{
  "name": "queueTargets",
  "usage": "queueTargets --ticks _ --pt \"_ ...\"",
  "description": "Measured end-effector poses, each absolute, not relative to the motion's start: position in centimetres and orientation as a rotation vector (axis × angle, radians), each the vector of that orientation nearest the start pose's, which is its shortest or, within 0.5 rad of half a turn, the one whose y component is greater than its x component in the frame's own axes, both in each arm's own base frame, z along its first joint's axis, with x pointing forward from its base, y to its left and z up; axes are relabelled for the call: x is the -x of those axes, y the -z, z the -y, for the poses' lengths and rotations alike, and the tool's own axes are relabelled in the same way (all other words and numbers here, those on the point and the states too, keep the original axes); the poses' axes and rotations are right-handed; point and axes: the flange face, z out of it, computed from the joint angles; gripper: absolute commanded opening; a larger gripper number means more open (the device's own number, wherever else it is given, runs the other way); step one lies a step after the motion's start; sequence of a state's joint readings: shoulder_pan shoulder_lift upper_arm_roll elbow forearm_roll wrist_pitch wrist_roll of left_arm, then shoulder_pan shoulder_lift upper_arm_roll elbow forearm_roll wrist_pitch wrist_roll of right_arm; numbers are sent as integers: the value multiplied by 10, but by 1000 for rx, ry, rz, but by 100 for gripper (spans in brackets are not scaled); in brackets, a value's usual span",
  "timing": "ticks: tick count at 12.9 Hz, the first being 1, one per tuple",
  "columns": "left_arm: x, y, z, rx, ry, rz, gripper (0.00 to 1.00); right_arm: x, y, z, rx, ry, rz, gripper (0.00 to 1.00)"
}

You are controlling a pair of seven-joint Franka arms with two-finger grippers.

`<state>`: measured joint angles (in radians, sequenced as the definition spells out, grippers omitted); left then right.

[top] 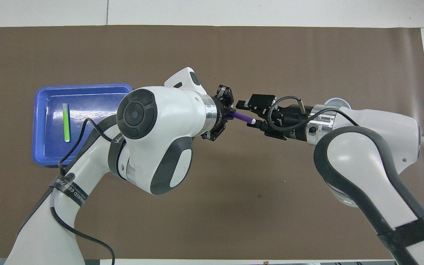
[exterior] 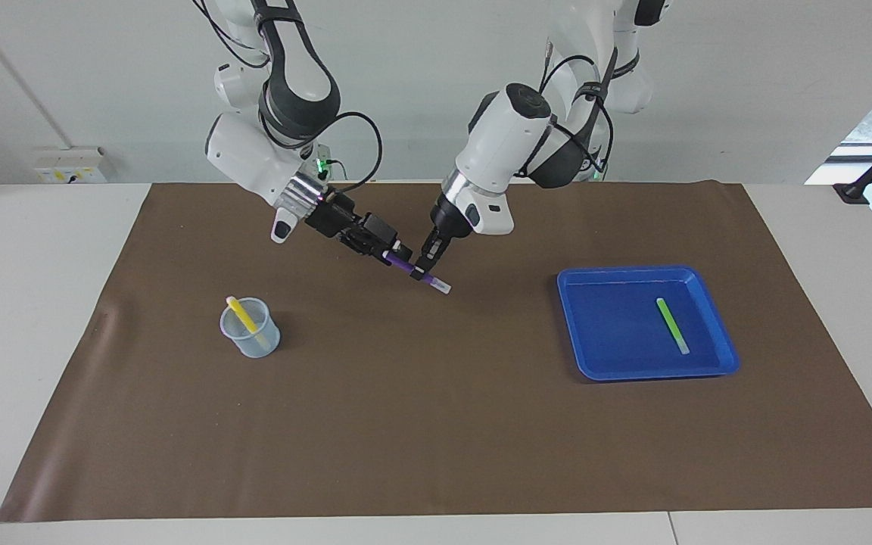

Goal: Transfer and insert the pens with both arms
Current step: 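Grasp the purple pen with the right gripper while the left gripper releases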

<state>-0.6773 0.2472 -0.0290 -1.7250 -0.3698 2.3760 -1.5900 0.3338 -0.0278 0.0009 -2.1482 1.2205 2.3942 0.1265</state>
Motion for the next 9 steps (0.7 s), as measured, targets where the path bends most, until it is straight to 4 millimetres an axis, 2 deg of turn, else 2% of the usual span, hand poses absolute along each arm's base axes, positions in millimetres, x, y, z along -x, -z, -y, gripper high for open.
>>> queueTargets --ticks 1,2,3,9 --pt "-506 -483 433 3089 -223 1902 0 -527 -444 -190 2085 17 -684 33" --pt "-508 -483 432 3087 -219 1907 0 -526 -442 -189 2089 16 -685 10" --pt "-509 -484 430 3086 -216 1912 0 -525 -439 -188 2093 14 -684 0" --pt "-510 -484 430 3083 -214 1922 0 -524 -437 -187 2091 9 -687 0"
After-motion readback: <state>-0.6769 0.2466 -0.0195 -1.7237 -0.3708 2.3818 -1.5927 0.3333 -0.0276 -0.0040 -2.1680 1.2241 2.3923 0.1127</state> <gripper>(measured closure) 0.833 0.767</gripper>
